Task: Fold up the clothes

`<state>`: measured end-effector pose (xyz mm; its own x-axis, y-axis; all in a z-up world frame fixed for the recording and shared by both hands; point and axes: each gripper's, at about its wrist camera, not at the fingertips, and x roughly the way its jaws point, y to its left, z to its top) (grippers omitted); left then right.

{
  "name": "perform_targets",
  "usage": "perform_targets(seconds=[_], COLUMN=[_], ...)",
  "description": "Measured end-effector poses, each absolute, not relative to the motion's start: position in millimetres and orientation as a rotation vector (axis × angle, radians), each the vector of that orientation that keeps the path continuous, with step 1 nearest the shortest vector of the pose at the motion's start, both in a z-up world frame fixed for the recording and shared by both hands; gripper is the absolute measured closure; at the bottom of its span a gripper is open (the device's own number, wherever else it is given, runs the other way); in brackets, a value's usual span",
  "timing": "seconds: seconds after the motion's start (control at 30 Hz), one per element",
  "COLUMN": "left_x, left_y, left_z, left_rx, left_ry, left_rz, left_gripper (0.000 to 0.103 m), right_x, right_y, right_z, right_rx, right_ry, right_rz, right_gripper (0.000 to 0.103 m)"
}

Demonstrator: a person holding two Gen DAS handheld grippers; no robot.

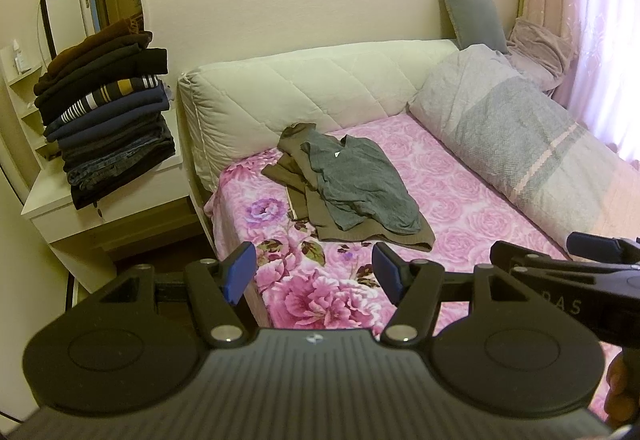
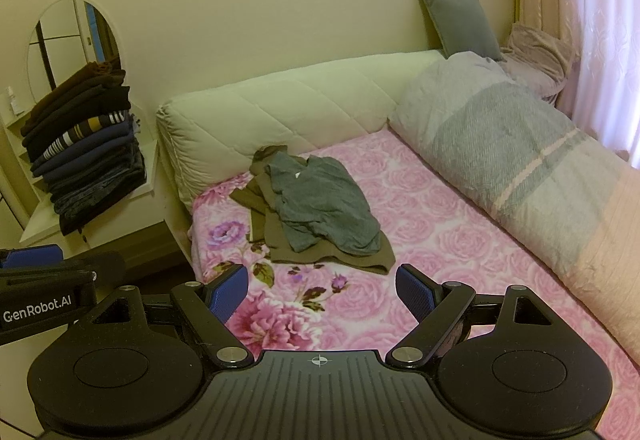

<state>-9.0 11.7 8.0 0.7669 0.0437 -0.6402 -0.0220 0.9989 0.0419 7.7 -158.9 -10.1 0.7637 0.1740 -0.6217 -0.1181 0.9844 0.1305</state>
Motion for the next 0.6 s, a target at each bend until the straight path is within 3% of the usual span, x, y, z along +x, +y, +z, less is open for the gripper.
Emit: perform_targets(seconds=[0.6], left_x=[-1.6], left_y=[15.2], left_z=[7.4], left_rx=[0.058], left_ry=[0.704], left_rz=[0.011], left_gripper=[0.042], right_x=[8.2], right_y=[-158.8], right_z=[-10.0], right_rx=[0.113], right_ry=[0.683], right_rz=[0.132], right_gripper=[0.019])
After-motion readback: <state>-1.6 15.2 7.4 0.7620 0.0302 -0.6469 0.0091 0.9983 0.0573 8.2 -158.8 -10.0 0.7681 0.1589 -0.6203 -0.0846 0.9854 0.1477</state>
